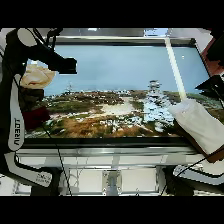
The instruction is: Fold the shirts.
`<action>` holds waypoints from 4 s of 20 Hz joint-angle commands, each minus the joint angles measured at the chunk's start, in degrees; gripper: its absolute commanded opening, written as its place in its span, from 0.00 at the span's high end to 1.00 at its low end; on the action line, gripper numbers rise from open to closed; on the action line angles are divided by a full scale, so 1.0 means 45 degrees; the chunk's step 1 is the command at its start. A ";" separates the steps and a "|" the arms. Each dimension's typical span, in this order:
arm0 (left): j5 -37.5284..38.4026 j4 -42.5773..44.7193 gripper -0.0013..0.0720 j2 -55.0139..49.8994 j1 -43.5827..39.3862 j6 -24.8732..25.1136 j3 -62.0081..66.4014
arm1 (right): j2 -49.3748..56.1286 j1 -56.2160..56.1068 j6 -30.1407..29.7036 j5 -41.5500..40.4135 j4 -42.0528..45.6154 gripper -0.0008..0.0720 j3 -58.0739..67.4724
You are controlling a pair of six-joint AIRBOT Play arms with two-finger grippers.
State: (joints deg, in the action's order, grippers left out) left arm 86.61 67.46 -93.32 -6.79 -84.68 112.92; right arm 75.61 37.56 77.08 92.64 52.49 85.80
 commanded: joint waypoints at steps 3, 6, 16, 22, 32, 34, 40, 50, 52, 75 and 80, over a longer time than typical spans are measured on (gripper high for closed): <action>0.0015 0.0194 0.97 -0.0010 0.0000 0.0155 -0.0005 | -0.0010 -0.0010 0.0005 0.0000 0.0000 0.37 0.0000; 0.0000 0.2832 0.97 -0.0010 0.0000 0.1156 -0.0005 | -0.0010 -0.0010 0.0005 0.0000 0.0000 0.37 0.0000; -0.1977 0.8641 0.21 -0.0112 0.4017 -0.3546 -0.0005 | -0.0005 -0.0010 0.0015 -0.0495 -0.0146 0.37 0.0000; -0.3784 0.5081 0.21 -0.1787 0.5625 -0.5425 -0.0005 | -0.0005 -0.0010 0.0631 -0.1404 -0.0675 0.37 0.0000; -0.9578 0.3604 0.21 -0.4813 0.6222 -0.7859 0.0000 | -0.0005 -0.0010 0.0636 -0.3021 -0.1205 0.37 0.0000; -0.9991 0.3638 0.21 -0.5153 0.6290 -0.7873 0.0000 | -0.0010 -0.0010 0.0709 -0.3424 -0.1627 0.37 0.0000; -0.9204 0.3298 0.21 -0.5362 0.6591 -0.7703 0.0257 | -0.0005 -0.0010 0.1268 -0.3536 -0.2841 0.37 0.0000; -0.7660 0.3419 0.60 -0.6120 0.6586 -0.7621 0.0573 | -0.0010 -0.0010 0.1263 -0.3667 -0.2987 0.37 0.0000; -0.7936 0.2832 0.97 -0.6445 0.6586 -0.7470 0.0573 | -0.0010 -0.0010 0.1263 -0.3667 -0.3002 0.37 0.0000; -0.0364 -0.1894 0.98 -0.4833 -0.2511 -0.0126 0.1132 | -0.0005 -0.0034 0.0024 -0.0690 -0.2987 0.37 -0.0010; -0.0340 0.2288 0.98 -0.4682 -0.6547 -0.0622 0.1132 | -0.0005 -0.1117 -0.0670 -0.0418 -0.2448 0.37 -0.0418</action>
State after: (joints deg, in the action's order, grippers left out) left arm 84.27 65.76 -114.74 -26.55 -86.28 117.99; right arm 75.61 35.42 76.95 88.68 39.75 85.06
